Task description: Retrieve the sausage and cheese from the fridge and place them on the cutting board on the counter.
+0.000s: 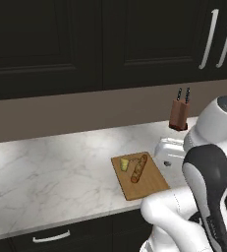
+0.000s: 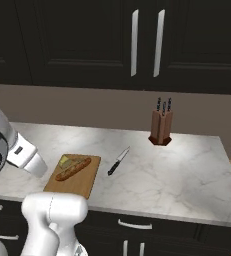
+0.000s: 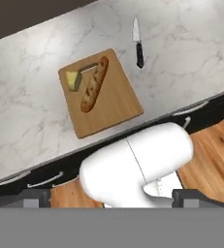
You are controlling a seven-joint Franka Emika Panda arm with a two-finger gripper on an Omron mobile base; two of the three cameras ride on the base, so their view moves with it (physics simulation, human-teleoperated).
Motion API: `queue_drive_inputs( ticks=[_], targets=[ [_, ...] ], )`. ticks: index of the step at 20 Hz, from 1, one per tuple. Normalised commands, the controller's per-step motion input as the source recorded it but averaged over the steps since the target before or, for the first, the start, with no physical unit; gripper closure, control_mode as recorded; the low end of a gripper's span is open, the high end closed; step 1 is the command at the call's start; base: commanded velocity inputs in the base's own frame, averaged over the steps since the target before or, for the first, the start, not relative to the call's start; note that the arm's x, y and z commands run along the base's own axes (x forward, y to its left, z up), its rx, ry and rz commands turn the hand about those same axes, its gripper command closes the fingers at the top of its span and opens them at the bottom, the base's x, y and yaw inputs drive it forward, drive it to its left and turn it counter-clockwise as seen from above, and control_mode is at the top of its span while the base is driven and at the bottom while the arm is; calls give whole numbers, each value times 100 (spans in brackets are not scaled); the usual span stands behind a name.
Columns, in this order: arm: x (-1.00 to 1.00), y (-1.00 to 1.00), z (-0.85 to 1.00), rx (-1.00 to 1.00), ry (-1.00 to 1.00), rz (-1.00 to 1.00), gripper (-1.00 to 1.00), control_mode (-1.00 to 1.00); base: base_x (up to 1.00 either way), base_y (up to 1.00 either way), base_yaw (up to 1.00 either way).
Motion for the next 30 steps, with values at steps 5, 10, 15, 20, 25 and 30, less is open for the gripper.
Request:
queue_drive_inputs(
  ticks=[5,10,15,20,25,30],
  targets=[
    [-40,-9,54,-12,-3,45,-100,-100,0,0,0],
    [-29,-22,23,-23,-19,29,-100,-100,0,0,0],
    [-8,-11,10,-18,-27,15,-100,-100,0,0,0],
    [-39,-1,17,-5,-19,2,-100,-100,0,0,0],
    [-64,-8,32,0,0,0,-100,-100,0,0,0],
    [-4,-8,10,1,2,2,-100,100,2,-1,1]
  ],
)
